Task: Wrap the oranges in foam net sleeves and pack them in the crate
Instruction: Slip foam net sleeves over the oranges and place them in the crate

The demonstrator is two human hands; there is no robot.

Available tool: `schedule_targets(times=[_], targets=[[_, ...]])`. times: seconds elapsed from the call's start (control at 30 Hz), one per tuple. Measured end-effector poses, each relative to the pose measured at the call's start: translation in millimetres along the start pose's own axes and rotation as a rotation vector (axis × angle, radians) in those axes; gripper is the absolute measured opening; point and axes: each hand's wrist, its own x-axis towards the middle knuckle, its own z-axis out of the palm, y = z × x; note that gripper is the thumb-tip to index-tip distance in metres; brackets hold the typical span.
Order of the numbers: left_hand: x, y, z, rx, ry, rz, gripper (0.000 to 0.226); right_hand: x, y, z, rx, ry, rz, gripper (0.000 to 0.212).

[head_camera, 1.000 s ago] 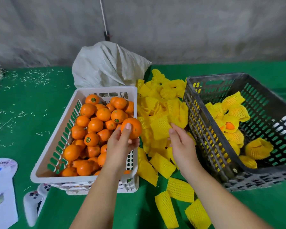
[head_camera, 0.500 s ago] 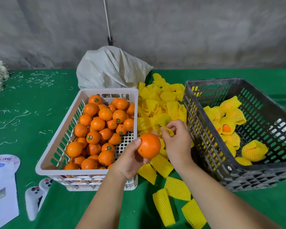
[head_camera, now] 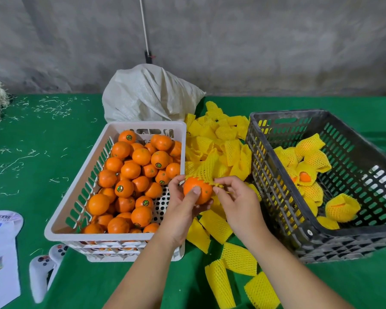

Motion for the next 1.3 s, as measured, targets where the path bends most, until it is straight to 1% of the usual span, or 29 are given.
schedule_targets(times=[0.13,0.23,0.3,0.37,0.4,0.47,0.53,0.57,0.6,0.63,0.7,0.8,0.87,0.93,1.03,1.07,1.13,1.17,1.23,1.3], targets=[[1,-4,-5,0.032,-0.083,0.000,0.072,-7,2,10,-0.036,-0.010,-0.049,0.021],[-1,-9,-9,0.177,-0.190,-0.002,0.079,-1,5,3,-0.089,0.034,-0.054,0.019],[-2,-10,-6,0.284,-0.177,0.033,0.078,2,6,-2,-0.142,0.057,-0.068,0.018],[-3,-12,-3,0.304,-0.127,0.062,0.079,2,2,-6,-0.174,0.091,-0.105,0.017],[-4,-12,-1,0.298,-0.097,0.073,0.078,1,0,-8,-0.200,0.119,-0.159,0.017],[-4,-11,3,0.256,-0.016,0.101,0.073,-3,-9,-9,-0.305,0.169,-0.383,0.017],[0,-8,6,0.170,0.072,0.125,0.070,-10,-15,-2,-0.405,0.108,-0.617,0.022],[3,-7,7,0.126,0.096,0.123,0.068,-12,-14,2,-0.424,0.069,-0.655,0.024],[5,-6,6,0.108,0.099,0.111,0.067,-14,-13,6,-0.417,0.041,-0.627,0.028],[6,-4,5,0.112,0.084,0.096,0.069,-15,-10,8,-0.394,0.017,-0.557,0.036],[4,-3,1,0.115,-0.003,0.060,0.074,-15,-6,6,-0.349,-0.025,-0.429,0.049],[0,-4,-6,0.145,-0.141,0.020,0.085,-13,-5,2,-0.324,-0.067,-0.408,0.056],[0,-8,-5,0.212,-0.159,0.070,0.082,-10,-8,0,-0.330,-0.054,-0.411,0.060],[0,-12,-3,0.229,-0.131,0.135,0.069,-8,-12,-3,-0.366,0.000,-0.427,0.057],[-2,-13,-1,0.181,-0.014,0.190,0.059,-11,-17,-4,-0.413,0.088,-0.525,0.035],[-1,-12,0,0.150,0.043,0.189,0.056,-15,-19,-2,-0.429,0.075,-0.574,0.031],[0,-11,1,0.067,0.121,0.174,0.048,-25,-20,6,-0.447,0.012,-0.638,0.029],[0,-11,1,0.041,0.129,0.168,0.044,-27,-19,9,-0.432,-0.003,-0.617,0.031],[0,-11,2,0.060,0.112,0.171,0.043,-28,-18,13,-0.375,0.004,-0.489,0.041],[-2,-10,2,0.100,0.077,0.159,0.052,-25,-17,11,-0.332,0.008,-0.423,0.048]])
